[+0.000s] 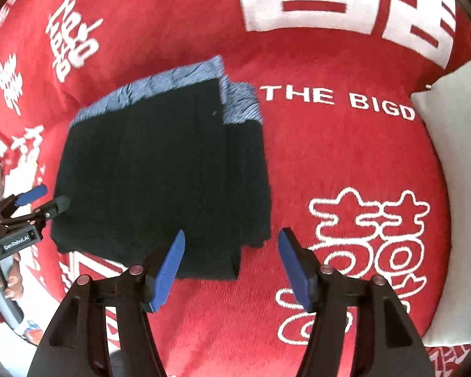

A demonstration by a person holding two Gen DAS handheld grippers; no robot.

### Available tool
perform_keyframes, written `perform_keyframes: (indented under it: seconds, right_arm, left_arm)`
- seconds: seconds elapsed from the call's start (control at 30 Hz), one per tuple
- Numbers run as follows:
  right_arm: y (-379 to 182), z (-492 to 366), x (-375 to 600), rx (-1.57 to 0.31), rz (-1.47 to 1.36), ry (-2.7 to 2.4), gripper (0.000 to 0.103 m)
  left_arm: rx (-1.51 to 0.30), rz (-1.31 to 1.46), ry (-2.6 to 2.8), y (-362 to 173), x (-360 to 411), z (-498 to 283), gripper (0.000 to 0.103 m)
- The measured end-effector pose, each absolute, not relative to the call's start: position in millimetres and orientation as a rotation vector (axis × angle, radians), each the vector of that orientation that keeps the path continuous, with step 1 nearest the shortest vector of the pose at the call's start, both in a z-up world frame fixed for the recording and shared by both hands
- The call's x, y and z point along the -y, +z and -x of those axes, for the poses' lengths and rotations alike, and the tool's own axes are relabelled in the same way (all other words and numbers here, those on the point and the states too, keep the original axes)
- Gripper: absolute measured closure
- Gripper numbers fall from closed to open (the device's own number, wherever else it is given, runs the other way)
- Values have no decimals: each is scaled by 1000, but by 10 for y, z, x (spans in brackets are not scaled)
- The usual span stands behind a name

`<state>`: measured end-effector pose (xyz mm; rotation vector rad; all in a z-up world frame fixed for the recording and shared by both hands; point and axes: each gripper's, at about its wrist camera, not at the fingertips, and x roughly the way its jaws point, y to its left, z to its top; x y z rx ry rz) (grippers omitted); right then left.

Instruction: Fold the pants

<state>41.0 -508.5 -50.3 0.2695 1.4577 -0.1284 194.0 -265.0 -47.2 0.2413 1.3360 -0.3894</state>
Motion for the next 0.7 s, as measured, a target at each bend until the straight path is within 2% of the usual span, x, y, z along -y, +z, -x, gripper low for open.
perform_keyframes:
  seconds: [0.43,0.7]
  right_arm:
    - [-785,-613,5683,-1459,-592,35,32]
    - [-1067,-706,5867,-1437,-750,127,32]
  left_arm:
    - [-1519,74,-547,-787,2297,-2545,19]
    - [-1564,93,-679,-963,2400,-2656,19]
